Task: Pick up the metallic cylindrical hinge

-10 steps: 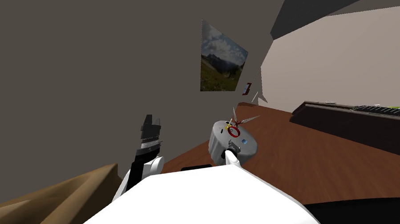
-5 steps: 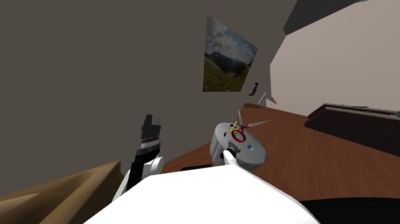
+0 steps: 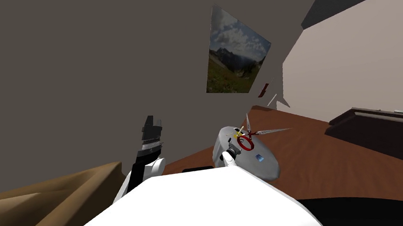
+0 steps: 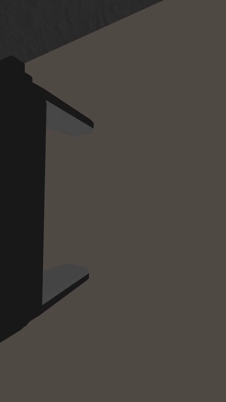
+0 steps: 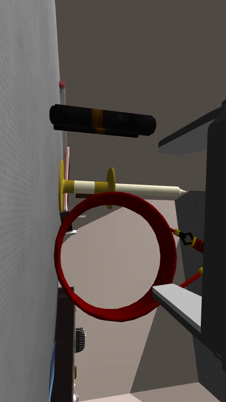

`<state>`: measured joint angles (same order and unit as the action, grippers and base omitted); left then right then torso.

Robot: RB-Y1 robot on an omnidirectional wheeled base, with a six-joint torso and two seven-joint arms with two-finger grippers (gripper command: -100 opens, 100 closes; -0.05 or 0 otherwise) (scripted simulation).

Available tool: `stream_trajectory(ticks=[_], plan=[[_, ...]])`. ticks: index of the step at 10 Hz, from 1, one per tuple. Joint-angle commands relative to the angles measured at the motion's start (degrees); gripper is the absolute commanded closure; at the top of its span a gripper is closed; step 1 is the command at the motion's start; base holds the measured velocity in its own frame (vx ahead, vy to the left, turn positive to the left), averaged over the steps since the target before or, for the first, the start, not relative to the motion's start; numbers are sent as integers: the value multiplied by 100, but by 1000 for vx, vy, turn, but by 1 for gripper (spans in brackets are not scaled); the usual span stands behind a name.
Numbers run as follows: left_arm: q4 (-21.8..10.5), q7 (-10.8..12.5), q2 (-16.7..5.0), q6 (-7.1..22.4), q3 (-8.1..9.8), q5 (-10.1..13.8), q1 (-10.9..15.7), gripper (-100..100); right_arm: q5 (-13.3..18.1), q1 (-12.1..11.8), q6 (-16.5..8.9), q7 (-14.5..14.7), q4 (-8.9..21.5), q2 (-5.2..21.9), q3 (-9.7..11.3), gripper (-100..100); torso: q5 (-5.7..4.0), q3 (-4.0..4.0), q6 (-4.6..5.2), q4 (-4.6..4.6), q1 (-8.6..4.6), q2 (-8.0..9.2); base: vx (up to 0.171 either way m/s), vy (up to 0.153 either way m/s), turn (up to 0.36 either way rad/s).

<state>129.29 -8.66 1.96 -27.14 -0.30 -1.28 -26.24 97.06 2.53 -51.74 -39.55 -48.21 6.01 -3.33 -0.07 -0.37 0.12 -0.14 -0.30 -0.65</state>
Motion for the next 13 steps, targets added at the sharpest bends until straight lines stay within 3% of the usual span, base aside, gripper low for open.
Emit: stream_trajectory(ticks=[1,3,5,7,8,9,10,12,13], plan=[[0,0,0,0,0,0,0,0,228,155,-139,-69,286,-171,-66,-100,0,0,0,0,0,0,99,-74,149],[0,0,0,0,0,0,0,0,347,237,-205,-102,435,-294,-108,-100,-1,-7,0,-2,-3,-13,108,-72,74],[0,0,0,0,0,0,0,0,558,389,-329,-163,701,-659,-204,-100,-2,-1,1,-1,-13,-2,88,-123,66],[0,0,0,0,0,0,0,0,538,368,-313,-116,644,-640,-203,-100,-2,3,3,0,-6,8,37,-54,8],[0,0,0,0,0,0,0,0,542,374,-317,-135,660,-640,-203,0,2,11,3,3,12,21,5,-7,1],[0,0,1,0,0,0,1,0,485,289,-200,-378,806,-394,-267,-100,5,15,2,5,21,28,0,62,242],[0,0,1,0,-2,0,2,0,485,289,-200,-378,806,-394,-267,-100,9,18,-1,6,43,32,3,63,101],[0,0,2,0,-2,0,1,0,372,119,33,-868,1101,60,-394,-100,12,17,1,5,54,31,17,114,260],[0,0,2,0,-2,0,1,0,372,119,33,-868,1101,97,-394,-100,15,16,-2,6,73,28,14,109,95]])
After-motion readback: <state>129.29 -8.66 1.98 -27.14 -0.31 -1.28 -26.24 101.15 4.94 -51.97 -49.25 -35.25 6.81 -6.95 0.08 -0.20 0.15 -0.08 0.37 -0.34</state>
